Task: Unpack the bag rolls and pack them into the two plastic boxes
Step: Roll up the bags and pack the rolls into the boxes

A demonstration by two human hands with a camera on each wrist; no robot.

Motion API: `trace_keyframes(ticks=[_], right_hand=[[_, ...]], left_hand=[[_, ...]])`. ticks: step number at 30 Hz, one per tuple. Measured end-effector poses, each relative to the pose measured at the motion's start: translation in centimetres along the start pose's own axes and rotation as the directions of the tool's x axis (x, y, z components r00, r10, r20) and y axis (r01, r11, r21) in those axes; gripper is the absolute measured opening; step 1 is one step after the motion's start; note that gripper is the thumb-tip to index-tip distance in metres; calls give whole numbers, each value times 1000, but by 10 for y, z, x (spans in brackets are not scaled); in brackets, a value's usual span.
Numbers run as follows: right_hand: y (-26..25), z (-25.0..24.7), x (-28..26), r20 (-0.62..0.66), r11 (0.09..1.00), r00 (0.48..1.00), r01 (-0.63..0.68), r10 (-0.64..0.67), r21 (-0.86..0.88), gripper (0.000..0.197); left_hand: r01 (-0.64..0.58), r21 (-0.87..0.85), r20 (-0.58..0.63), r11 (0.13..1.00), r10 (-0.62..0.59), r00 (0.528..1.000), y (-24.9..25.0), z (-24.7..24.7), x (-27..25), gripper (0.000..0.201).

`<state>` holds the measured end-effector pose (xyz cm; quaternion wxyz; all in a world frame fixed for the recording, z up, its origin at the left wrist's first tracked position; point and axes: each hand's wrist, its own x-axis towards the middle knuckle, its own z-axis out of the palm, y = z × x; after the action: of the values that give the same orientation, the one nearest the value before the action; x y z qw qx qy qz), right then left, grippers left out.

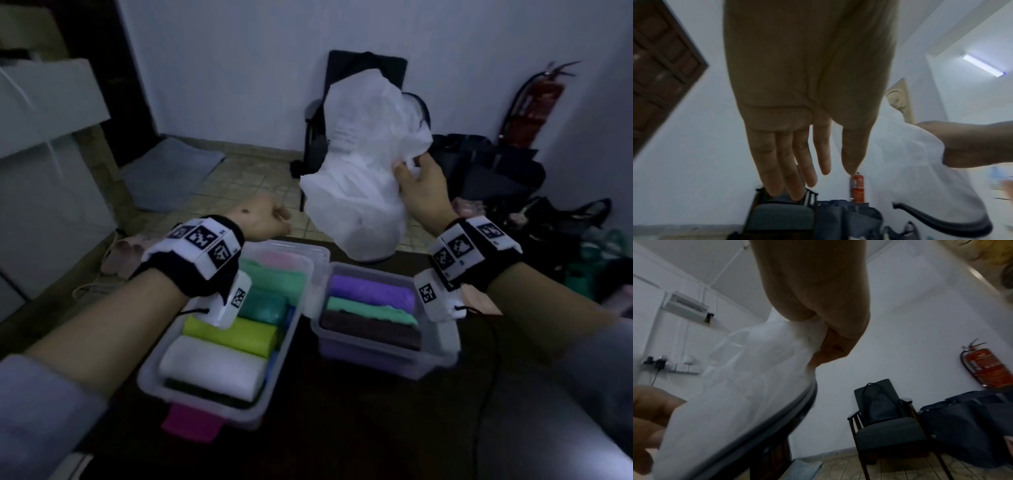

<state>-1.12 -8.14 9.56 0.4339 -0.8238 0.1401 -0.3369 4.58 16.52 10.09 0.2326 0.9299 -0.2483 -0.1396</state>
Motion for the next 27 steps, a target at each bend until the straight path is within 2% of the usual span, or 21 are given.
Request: trace_keyframes(ticks=[3, 7, 11, 12, 14, 17, 19, 22, 24, 25, 26, 27], right_hand=[[9, -61, -36, -81, 999, 996, -42, 44, 25, 33], [28, -143, -104, -164, 991, 978, -134, 131, -8, 37], [60, -208, -192, -295, 974, 938, -214, 182, -79, 15], [71, -220, -216, -341, 968, 919, -237, 196, -80, 16], [97, -241, -265, -435, 961, 872, -271, 223, -51, 25], [136, -258, -337, -580, 932, 757, -362, 301, 12, 37], [153, -260, -380, -679, 900, 644, -433, 351, 54, 40], [171, -250, -438, -813, 857, 454, -505, 363, 100, 39], [190, -238, -474, -836, 770, 337, -620, 434, 149, 44], [199, -231, -488, -809, 691, 289, -699, 511, 186, 48], [209, -223, -502, -777, 614, 263, -765, 572, 193, 55], [217, -217, -513, -739, 550, 275, -821, 616, 153, 64]], left_hand=[[-176, 6, 22, 984, 176, 984, 56, 32, -27, 36], [-343, 23, 144, 939, 337, 931, 110, 104, -58, 34], [-360, 50, 350, 932, 321, 880, 141, 193, -79, 38], [-354, 79, 384, 932, 299, 874, 146, 213, -83, 43], [-339, 213, 373, 916, 245, 895, 153, 247, -90, 55], [-328, 332, 231, 884, 261, 937, 158, 280, -105, 61], [-373, 362, 218, 854, 312, 925, 160, 295, -113, 66], [-427, 381, 258, 820, 349, 901, 159, 315, -121, 68], [-428, 366, 336, 826, 311, 889, 155, 325, -122, 67], [-414, 352, 376, 839, 278, 884, 152, 330, -121, 66], [-391, 339, 408, 856, 241, 881, 148, 334, -121, 66], [-363, 330, 431, 871, 203, 879, 143, 338, -121, 66]])
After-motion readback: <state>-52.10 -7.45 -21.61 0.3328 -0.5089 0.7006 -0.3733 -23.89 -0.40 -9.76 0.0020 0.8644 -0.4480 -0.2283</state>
